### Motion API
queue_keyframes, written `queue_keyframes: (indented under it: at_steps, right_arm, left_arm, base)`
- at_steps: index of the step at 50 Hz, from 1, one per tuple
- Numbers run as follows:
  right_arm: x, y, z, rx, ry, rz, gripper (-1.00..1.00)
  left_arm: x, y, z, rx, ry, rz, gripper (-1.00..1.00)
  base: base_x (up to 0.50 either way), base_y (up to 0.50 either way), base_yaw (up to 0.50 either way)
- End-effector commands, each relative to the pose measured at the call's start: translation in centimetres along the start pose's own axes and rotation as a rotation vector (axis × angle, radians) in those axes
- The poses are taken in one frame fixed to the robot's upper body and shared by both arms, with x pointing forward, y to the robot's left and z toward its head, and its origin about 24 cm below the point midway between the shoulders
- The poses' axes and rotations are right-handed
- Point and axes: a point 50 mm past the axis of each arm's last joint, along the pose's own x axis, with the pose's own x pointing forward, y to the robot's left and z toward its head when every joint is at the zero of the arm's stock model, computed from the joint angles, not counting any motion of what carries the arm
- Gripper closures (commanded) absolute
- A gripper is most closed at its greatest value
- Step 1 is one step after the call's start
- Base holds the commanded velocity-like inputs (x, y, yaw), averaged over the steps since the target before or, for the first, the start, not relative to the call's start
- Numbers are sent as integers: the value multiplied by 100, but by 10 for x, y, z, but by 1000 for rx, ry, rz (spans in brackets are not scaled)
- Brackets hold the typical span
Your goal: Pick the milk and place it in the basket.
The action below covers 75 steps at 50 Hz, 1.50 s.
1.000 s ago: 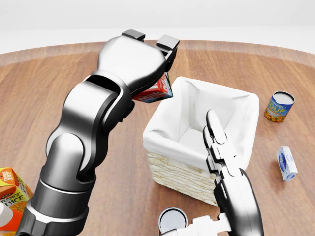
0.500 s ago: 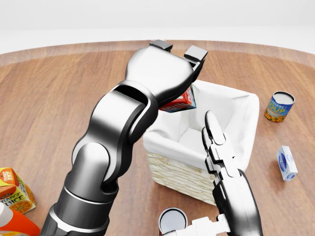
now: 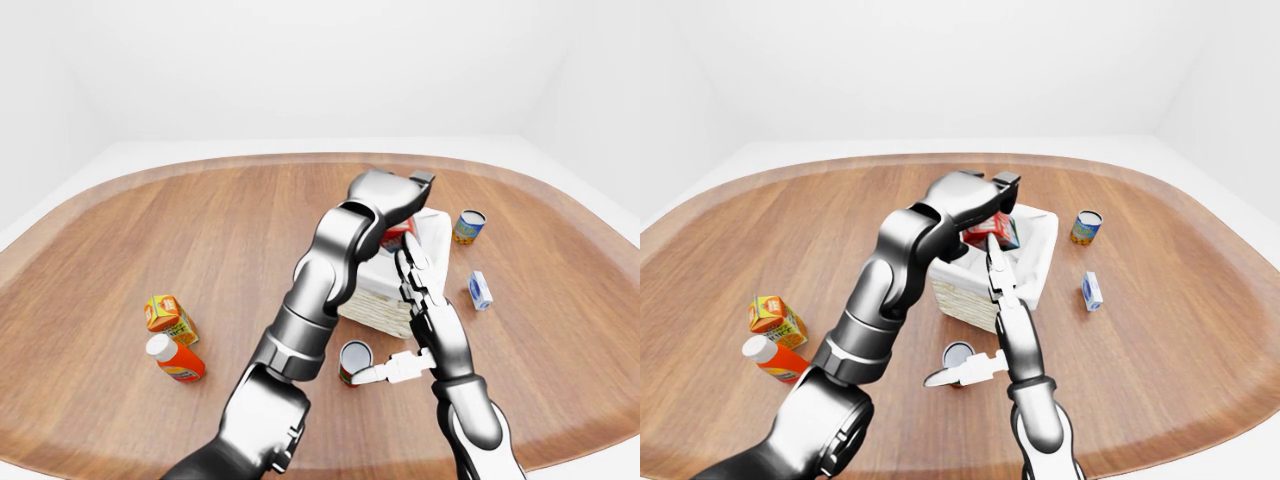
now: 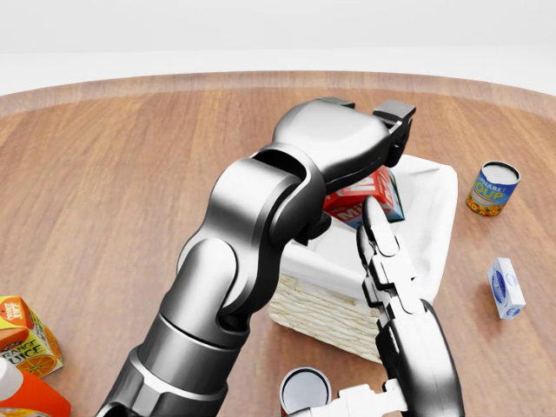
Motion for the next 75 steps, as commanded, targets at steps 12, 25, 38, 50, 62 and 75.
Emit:
queue_keyframes:
  at_steps: [12, 25, 38, 50, 62, 75]
  right_arm:
    - [0, 0, -1, 0, 1, 0, -100]
    - [0, 0, 0, 1, -1, 2, -100]
    - [-1, 1, 0, 0, -2, 3, -100]
    - [-1, 1, 0, -1, -3, 4, -100]
    - [-2, 1, 1, -1, -3, 6, -100]
    - [-2, 2, 0, -2, -3, 8, -100]
  left_arm:
    - [23, -10, -4, -21, -37, -138, 100]
    - [28, -13, -14, -3, -2, -187, 100]
    - [37, -13, -14, 31, -20, -178, 100]
    - [42, -11, -10, 23, -41, -121, 100]
    - [48, -11, -14, 36, -22, -57, 100]
    - [54, -17, -14, 34, -15, -45, 100]
  base:
    - [0, 0, 0]
    - [0, 0, 0]
    - [0, 0, 0]
    - [0, 0, 0]
    - [0, 0, 0]
    - [0, 0, 0]
